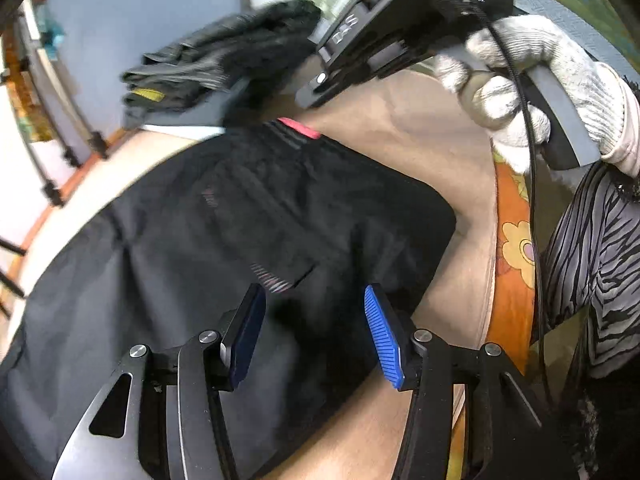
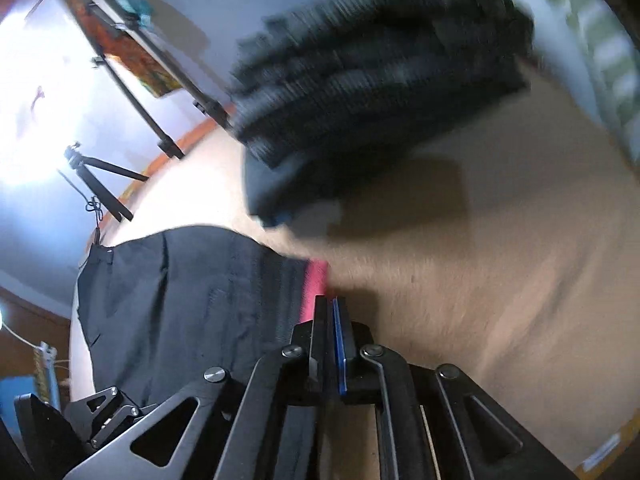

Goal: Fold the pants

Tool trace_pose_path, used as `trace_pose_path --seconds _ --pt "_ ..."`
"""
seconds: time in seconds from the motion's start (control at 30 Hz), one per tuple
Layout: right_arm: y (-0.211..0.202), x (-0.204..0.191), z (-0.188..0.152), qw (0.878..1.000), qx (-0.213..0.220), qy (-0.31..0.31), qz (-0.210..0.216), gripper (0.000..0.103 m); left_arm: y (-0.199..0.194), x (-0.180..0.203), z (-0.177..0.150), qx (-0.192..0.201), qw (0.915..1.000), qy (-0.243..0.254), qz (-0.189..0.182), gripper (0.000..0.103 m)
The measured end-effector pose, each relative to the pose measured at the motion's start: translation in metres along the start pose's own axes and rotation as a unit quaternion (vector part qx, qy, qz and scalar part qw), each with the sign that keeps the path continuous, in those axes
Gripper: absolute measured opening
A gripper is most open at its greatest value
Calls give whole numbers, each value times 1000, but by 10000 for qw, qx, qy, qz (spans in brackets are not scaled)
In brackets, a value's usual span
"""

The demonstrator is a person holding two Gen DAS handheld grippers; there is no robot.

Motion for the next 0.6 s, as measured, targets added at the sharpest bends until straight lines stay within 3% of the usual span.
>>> trace_pose_path --seconds 0.07,0.1,0.27,0.37,0.6 --pt "-17 -16 10 9991 360 -228 56 28 -24 -15 -1 159 9995 -177 193 51" --pt "-24 -26 14 9980 528 -324 125 33 -33 -21 -2 208 9991 -245 278 51" --pt "-42 -83 22 9888 889 -1019 637 40 -96 -87 -27 381 9886 -883 1162 50" --pt "-40 -121 22 9809 906 -1411 982 41 -126 -126 -53 373 9768 -1258 1693 50" --pt "-7 -198 22 9584 819 -2285 1499 58 -201 -210 -121 427 9341 -2202 2777 51"
Point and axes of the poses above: each gripper's, at about its wrist camera, not at the fingertips, and y roughly the way its jaws point, x to its right, z to its top, the point moved 4 cm from there along y, roughly the way its jaws point, and after that the axes turned 14 degrees about x, right-handed, at the moved point
